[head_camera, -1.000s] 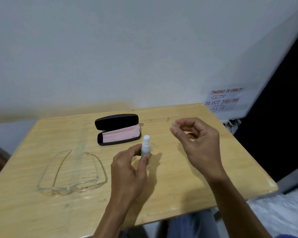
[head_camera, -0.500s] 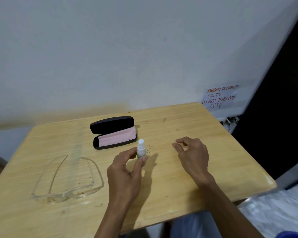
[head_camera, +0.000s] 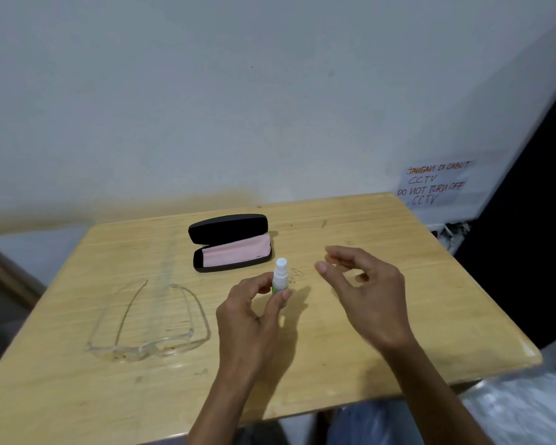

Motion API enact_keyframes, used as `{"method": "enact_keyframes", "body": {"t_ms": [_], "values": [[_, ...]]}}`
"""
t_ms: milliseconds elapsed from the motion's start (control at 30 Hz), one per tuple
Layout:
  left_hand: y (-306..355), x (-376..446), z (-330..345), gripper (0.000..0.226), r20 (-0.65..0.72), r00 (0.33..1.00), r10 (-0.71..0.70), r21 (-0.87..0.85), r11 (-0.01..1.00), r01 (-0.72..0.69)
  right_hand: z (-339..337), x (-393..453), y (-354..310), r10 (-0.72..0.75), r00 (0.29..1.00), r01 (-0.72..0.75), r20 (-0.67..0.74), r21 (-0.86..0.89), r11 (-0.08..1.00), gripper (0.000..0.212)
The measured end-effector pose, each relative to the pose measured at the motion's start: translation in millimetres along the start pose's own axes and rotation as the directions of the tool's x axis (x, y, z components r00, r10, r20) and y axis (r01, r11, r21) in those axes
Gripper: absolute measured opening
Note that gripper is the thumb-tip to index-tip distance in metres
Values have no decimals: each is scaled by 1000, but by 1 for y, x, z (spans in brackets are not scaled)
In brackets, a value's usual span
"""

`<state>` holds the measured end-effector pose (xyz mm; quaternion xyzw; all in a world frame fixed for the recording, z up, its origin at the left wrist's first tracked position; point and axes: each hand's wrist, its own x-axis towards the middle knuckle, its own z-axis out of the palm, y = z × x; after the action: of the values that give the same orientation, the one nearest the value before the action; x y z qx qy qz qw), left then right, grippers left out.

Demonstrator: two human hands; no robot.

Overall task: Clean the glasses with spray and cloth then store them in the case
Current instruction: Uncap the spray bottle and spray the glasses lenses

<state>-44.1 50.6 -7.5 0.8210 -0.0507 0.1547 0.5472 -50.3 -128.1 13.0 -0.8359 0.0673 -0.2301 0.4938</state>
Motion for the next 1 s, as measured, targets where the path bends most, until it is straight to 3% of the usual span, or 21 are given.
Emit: {"method": "enact_keyframes", "body": {"t_ms": [100,367,533,667,800,900,1000], "values": [[2,-3,-2,22,17,1000,16,16,1000,-16,9,-17,-26,-86,987,81,137,38,996,40],[14,-15,-19,18,-35,998,50,9,999,-50,32,-36,-41,-107,985,89,139,135,987,30],[14,-20,-49,41,54,994,95,164,981,-102,40,-39,-47,-103,990,75,101,249,966,29],[-3,-23,-104,37,-1,979,204,439,880,-183,42,-43,-52,-91,988,40,125,366,930,30],[-26,-16,-155,30,80,995,67,703,704,-104,50,-50,-56,-56,986,-18,155,440,898,23],[-35,-13,-172,30,165,986,-20,764,635,-115,58,-54,-63,-27,980,-76,197,496,865,24],[-39,-10,-177,27,225,974,-11,778,604,-173,66,-56,-72,4,971,-133,239,527,840,27]]}}
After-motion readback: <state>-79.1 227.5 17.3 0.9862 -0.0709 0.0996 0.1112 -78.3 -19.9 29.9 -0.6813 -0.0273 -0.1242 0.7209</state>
